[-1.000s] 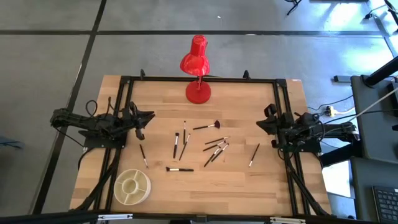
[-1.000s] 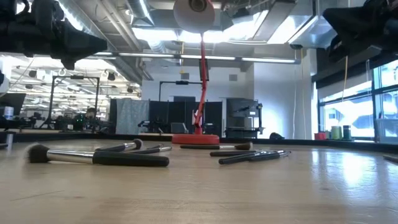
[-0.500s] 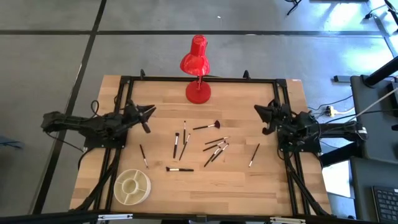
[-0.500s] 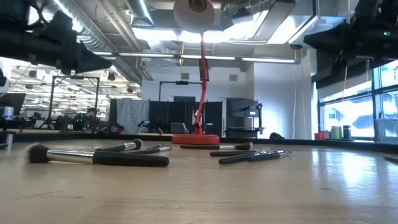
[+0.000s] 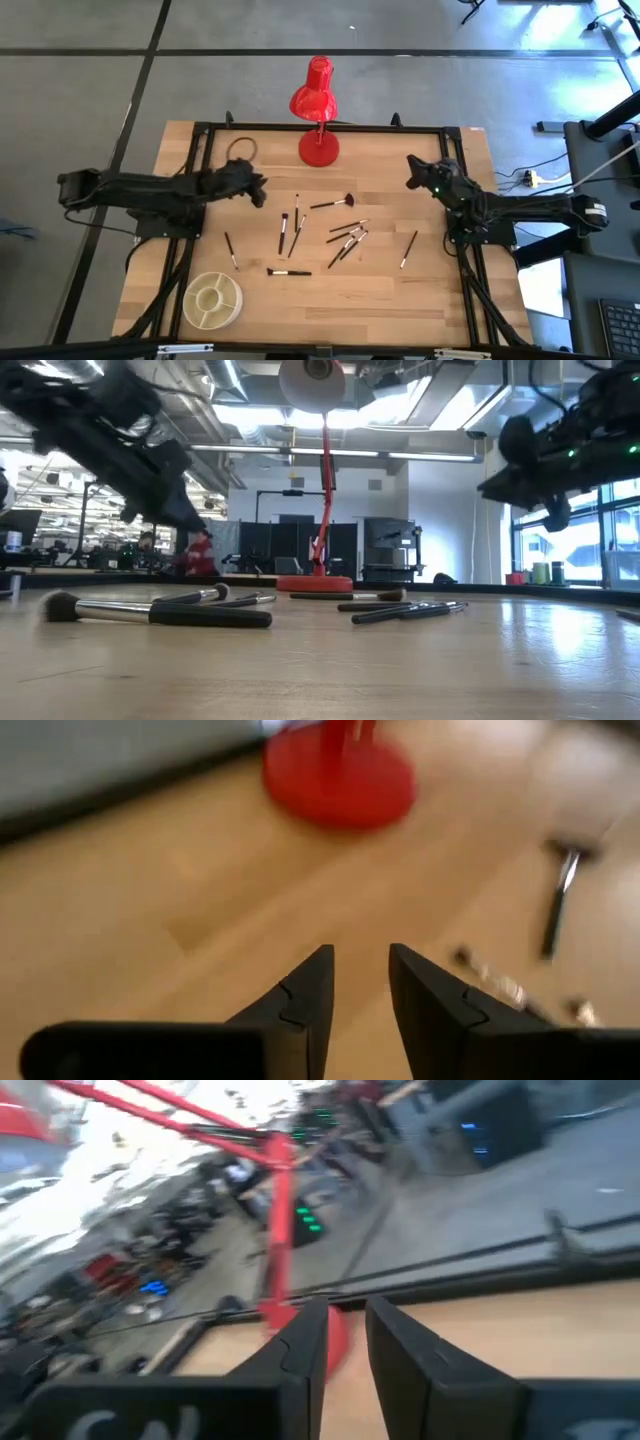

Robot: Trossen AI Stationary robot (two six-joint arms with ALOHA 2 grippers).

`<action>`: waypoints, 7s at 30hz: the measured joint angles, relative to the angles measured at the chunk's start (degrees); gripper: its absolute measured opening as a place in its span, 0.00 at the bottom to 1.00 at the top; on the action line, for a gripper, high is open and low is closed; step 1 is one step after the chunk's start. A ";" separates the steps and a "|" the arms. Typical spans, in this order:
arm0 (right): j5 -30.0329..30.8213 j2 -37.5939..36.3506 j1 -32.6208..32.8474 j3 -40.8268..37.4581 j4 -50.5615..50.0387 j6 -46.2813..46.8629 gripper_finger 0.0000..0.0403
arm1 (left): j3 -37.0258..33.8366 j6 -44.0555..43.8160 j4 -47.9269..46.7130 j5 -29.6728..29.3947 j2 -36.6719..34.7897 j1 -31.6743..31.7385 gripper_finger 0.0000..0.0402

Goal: Put items in baskets/containers
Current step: Put the eyeshadow brush into the pen organizer

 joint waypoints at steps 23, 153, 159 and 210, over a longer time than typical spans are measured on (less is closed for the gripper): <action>-5.94 15.57 -2.50 -0.02 -1.29 -5.96 0.18 | 21.16 38.70 -39.92 37.28 20.45 -24.64 0.23; -14.09 15.98 18.36 0.02 14.99 3.55 0.18 | 30.23 -50.52 -42.23 -46.78 11.33 -94.74 0.04; -12.33 15.98 18.36 0.02 14.99 3.26 0.18 | 30.23 -48.80 -42.23 -47.46 13.46 -94.76 0.04; -12.53 16.00 18.33 0.02 12.44 4.73 0.18 | 30.23 -51.26 -43.07 -44.35 18.91 -99.91 0.05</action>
